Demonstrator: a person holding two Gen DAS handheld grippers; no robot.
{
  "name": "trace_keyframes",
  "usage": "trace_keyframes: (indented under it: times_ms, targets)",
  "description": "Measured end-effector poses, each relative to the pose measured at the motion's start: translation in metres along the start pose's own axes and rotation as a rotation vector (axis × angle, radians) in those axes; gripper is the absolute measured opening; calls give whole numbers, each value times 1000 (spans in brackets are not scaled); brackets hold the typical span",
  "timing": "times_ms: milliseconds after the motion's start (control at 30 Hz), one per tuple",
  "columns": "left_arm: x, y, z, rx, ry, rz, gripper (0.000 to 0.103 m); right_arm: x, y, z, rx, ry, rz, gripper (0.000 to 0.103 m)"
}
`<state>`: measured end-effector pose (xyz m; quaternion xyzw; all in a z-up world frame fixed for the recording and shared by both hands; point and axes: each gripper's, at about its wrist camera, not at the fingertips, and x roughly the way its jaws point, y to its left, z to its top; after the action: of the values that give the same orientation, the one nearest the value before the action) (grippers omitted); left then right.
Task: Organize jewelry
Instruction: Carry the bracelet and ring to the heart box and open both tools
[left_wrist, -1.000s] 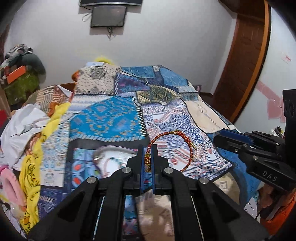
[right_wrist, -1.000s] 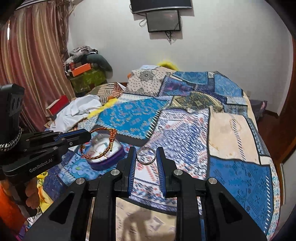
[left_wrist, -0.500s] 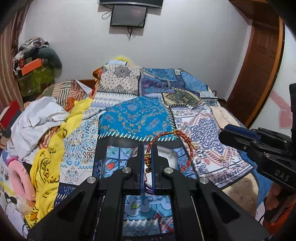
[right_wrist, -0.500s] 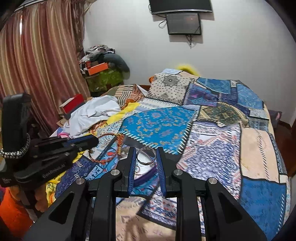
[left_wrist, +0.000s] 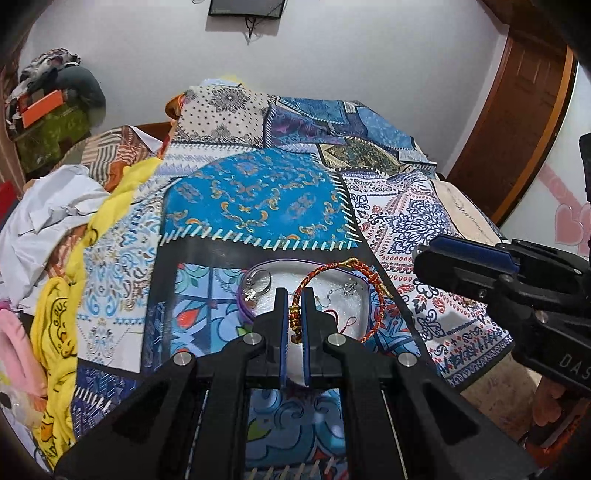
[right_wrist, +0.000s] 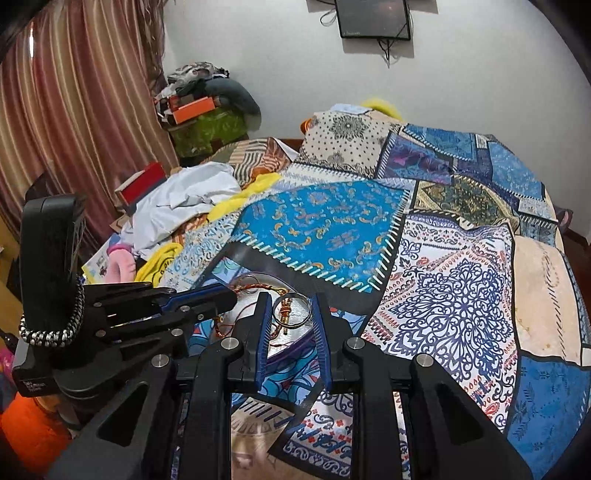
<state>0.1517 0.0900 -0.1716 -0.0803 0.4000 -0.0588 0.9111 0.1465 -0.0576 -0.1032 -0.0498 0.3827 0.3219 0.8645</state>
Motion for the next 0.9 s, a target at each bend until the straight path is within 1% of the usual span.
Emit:
trace_keyframes:
  times_ms: [167,333,567,700,833,900]
  targets:
    - [9,1,3,-2,6,-26,4,7,-3,1,5,14,-6,20]
    - [7,10,3,-24,2,-23,5,14,0,3,4,29,0,20]
    - [-12,28,-2,-48,-24,16,5,29,12,3,-24,60,20,20]
    - [-20,36,-4,-50,-32,50,5,40,19,1,-33,85,33,20]
    - [-26,42,-8,-59,-36,60,6,51,23,0,-31,116,58,20]
    - [-29,44,-9,-61,-37,64,6,55,25,-1,-37,128,54,20]
